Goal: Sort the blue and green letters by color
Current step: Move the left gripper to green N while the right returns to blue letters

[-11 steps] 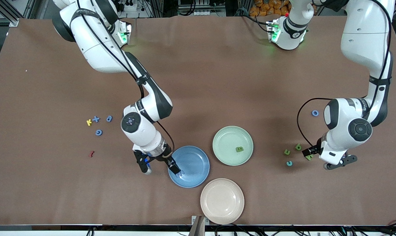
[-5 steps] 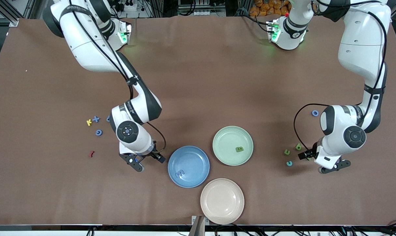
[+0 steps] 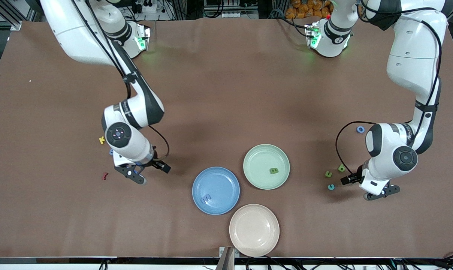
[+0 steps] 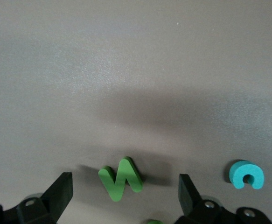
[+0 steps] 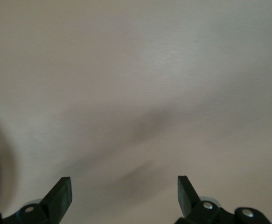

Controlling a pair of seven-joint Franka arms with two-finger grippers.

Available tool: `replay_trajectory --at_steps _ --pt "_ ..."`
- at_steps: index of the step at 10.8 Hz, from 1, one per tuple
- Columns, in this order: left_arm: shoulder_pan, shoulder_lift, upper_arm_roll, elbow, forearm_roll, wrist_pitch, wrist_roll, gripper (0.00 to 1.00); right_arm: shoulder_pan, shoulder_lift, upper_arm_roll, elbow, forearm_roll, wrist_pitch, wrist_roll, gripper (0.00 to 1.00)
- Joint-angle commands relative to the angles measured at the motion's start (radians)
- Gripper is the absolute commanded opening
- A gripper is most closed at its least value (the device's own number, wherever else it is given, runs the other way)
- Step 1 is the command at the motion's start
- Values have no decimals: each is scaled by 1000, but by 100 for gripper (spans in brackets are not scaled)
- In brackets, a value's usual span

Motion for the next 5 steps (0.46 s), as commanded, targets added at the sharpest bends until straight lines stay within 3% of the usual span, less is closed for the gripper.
replay_trajectory --at_steps 1,3,4,5 --pt "19 25 -16 19 23 20 11 90 -88 -179 10 -302 -14 126 -170 100" --pt "29 25 -16 14 21 21 11 44 -167 -190 10 -411 -14 239 -313 100" --pt "30 25 -16 13 20 21 11 25 -212 -188 10 -449 -14 288 -400 100" --pt "36 21 -16 11 20 21 11 15 -259 -185 9 -460 -14 296 -509 100"
